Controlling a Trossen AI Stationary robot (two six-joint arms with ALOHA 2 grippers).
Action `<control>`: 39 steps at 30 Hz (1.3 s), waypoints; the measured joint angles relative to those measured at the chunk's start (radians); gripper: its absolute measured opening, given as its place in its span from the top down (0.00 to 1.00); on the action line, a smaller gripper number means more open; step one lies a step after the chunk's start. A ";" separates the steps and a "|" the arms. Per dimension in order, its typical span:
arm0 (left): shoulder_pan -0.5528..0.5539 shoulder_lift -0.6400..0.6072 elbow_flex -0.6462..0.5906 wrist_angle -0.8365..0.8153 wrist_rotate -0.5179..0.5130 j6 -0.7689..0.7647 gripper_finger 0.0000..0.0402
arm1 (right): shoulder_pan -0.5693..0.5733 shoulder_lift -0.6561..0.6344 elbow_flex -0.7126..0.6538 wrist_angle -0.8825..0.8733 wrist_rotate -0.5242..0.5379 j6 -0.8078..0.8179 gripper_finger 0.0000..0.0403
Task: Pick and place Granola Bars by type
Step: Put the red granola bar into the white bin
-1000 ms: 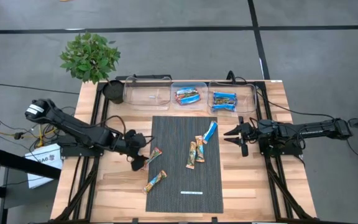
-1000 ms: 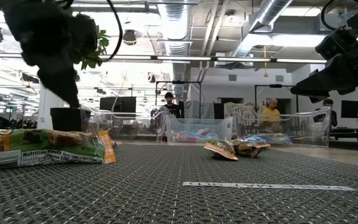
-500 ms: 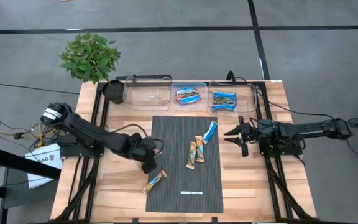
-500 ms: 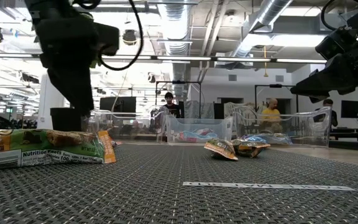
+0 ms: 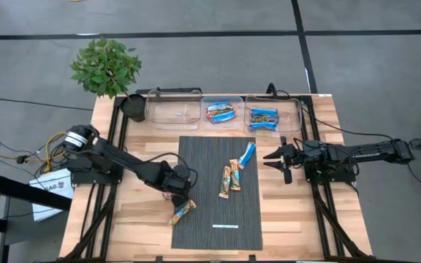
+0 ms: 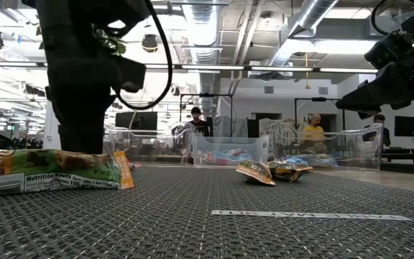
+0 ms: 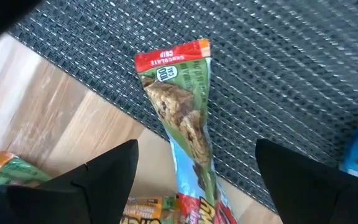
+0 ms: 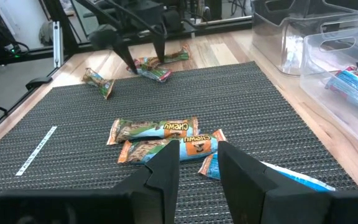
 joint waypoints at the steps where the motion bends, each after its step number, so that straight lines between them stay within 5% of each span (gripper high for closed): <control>1: 0.003 0.004 -0.001 -0.001 -0.001 0.001 0.21 | 0.000 0.000 0.000 0.000 0.000 0.000 0.75; 16: 0.021 0.031 -0.002 -0.042 0.010 -0.003 0.22 | 0.000 0.000 0.000 -0.001 0.000 0.000 0.75; 39: 0.021 0.031 -0.003 -0.054 0.026 -0.003 0.68 | 0.000 0.001 0.000 -0.003 0.000 0.000 0.75</control>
